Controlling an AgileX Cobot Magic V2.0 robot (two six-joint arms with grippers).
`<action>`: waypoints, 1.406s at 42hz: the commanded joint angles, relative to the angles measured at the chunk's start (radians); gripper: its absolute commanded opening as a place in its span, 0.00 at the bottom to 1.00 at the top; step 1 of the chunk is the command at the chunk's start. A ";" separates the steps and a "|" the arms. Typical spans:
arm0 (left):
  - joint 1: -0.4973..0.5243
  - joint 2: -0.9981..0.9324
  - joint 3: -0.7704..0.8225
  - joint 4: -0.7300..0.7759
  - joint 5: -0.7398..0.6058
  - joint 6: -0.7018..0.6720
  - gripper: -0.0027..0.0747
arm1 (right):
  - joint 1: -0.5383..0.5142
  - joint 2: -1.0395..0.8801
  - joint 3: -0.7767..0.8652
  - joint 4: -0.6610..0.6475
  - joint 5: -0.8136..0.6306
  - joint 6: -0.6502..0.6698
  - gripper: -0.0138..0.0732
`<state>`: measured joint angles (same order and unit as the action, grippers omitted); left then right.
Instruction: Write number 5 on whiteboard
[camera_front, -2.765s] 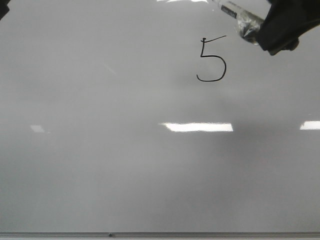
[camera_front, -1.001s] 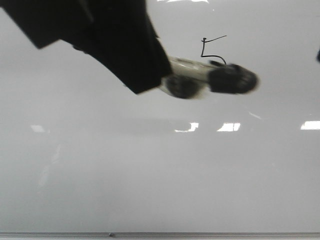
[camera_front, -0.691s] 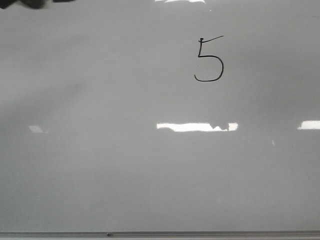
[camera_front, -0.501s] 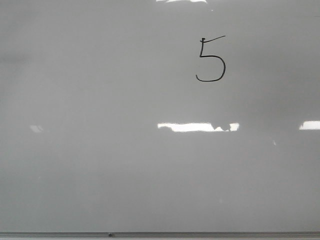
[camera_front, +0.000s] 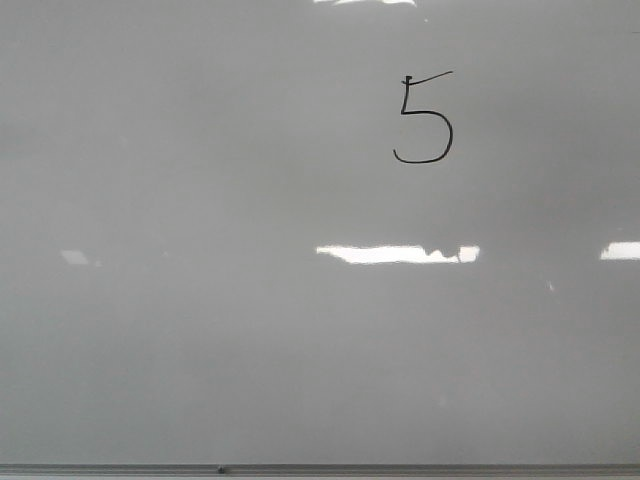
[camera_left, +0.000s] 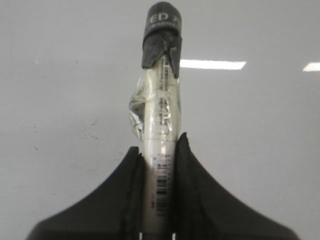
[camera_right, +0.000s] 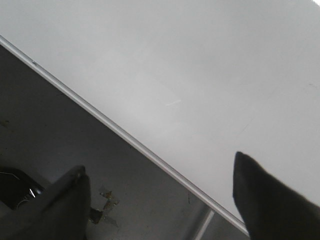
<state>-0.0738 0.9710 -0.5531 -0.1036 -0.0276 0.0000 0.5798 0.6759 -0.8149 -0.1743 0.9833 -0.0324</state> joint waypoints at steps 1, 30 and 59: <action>0.002 0.060 -0.026 -0.014 -0.179 -0.008 0.02 | -0.006 -0.001 -0.036 -0.019 -0.065 0.005 0.85; -0.035 0.460 -0.055 -0.014 -0.610 -0.015 0.09 | -0.006 -0.001 -0.036 -0.019 -0.055 0.005 0.85; -0.035 0.322 -0.270 0.043 0.114 -0.015 0.55 | -0.006 -0.001 -0.036 -0.020 -0.042 0.044 0.85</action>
<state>-0.1036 1.3846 -0.7503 -0.0768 -0.0304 -0.0053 0.5798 0.6759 -0.8154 -0.1743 0.9812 -0.0245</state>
